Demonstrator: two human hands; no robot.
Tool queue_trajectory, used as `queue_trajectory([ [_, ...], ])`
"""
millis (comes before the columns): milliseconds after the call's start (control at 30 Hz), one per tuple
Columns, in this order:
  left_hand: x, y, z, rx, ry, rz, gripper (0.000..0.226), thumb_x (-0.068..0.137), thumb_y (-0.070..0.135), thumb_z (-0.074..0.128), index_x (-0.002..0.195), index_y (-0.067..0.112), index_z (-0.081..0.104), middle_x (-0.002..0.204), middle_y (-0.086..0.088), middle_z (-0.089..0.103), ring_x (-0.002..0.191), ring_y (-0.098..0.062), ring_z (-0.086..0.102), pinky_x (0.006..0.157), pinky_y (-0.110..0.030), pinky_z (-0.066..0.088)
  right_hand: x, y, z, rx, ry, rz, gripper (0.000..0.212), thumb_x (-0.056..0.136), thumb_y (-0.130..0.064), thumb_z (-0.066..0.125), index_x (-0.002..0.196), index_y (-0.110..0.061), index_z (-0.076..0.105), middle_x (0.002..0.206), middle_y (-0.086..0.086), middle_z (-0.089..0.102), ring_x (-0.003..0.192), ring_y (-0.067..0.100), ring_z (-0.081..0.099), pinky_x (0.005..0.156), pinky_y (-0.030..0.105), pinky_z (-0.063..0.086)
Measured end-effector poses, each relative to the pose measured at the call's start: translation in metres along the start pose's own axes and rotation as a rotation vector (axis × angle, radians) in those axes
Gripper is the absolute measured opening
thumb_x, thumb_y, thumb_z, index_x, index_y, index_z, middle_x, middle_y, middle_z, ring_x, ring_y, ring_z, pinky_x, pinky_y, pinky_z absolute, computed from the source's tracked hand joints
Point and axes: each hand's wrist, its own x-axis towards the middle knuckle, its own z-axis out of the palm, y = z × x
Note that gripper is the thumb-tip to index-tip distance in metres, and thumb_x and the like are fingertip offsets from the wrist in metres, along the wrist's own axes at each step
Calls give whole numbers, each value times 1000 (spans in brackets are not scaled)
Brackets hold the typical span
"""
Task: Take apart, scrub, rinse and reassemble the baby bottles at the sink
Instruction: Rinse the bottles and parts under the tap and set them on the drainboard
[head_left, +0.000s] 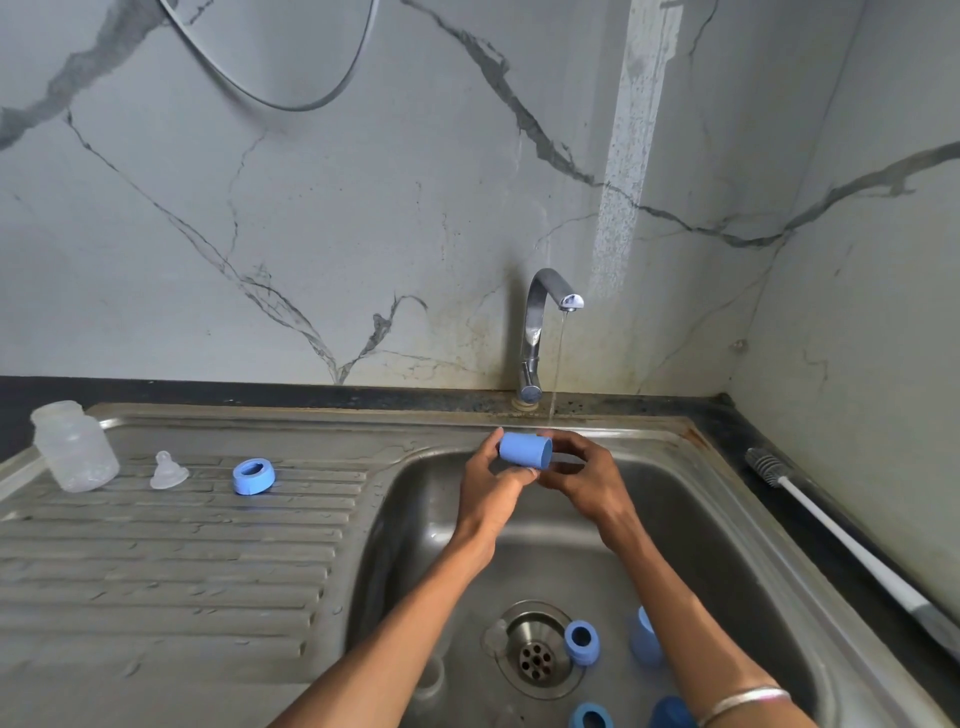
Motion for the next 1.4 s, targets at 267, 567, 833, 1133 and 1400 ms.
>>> queue_trajectory([
  [267,0,-3,-3,123,-29,33,41,67,18,71,107,25,72,100,-1,74,99,-18,67,91,-35,54,1,2,-3,33,-65,68,50,76,-3,83,119,-21,65,113,4,69,99,16,70,75,22,58],
  [567,-3,3,1,4,-53,17,63,83,-2,70,141,17,52,130,-1,62,104,6,61,77,-7,49,6,7,-3,-60,-39,88,43,80,-18,80,121,-16,67,110,4,73,97,15,70,81,25,55],
  [833,-3,2,4,18,-175,22,67,83,-11,65,143,15,48,130,0,64,109,1,63,81,-9,49,3,8,-4,-189,-7,85,52,72,-13,85,119,-15,63,111,1,70,99,13,67,80,21,53],
  [1133,2,-4,2,75,-142,-24,63,82,13,74,141,23,53,123,6,66,106,-3,64,96,-18,48,2,6,-1,-94,23,97,53,65,-29,91,111,-22,64,101,-1,73,94,16,70,84,33,58],
  [1400,6,-5,-2,-102,10,-123,23,94,-3,59,110,7,72,102,-12,73,95,-23,72,74,-26,59,-8,-3,9,-180,-3,121,54,68,-25,91,111,-16,61,103,4,67,92,17,66,71,25,54],
])
